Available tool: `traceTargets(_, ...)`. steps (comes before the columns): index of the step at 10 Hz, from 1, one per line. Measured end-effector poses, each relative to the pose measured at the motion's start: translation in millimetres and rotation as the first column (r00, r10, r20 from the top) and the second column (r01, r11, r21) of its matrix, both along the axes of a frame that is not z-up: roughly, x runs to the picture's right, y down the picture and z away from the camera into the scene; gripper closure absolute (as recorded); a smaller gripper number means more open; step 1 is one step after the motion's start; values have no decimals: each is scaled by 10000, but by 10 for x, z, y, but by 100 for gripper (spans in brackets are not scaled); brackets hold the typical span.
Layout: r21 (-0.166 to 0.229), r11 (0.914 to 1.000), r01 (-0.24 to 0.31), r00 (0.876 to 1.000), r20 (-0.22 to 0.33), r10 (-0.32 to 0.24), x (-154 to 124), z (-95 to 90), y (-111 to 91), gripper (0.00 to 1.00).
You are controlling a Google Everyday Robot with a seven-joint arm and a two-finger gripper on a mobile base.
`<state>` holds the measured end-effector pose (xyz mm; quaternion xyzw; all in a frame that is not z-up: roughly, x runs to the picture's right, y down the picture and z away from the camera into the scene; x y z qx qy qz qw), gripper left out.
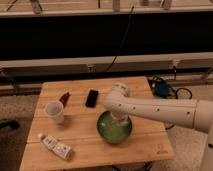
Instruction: Push the ceramic bowl across the table
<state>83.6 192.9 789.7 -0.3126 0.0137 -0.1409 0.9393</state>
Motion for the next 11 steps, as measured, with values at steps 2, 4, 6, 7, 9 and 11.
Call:
traceTargets(2, -40, 9996, 294, 9994, 158, -293, -103, 66, -67, 100)
traceTargets(4, -76, 9986, 516, 9983, 272, -514, -176, 104, -100, 100)
traceTargets(6, -105, 9971, 751, 9964, 400, -747, -190, 129, -120, 100)
traceTargets(7, -86, 9964, 847, 9953, 478, -842, -227, 161, -157, 100)
traceTargets(9, -76, 9937, 1121, 9917, 649, -1113, -330, 197, -183, 100)
traceTargets(11, -68, 9911, 1330, 9881, 782, -1321, -372, 217, -202, 100)
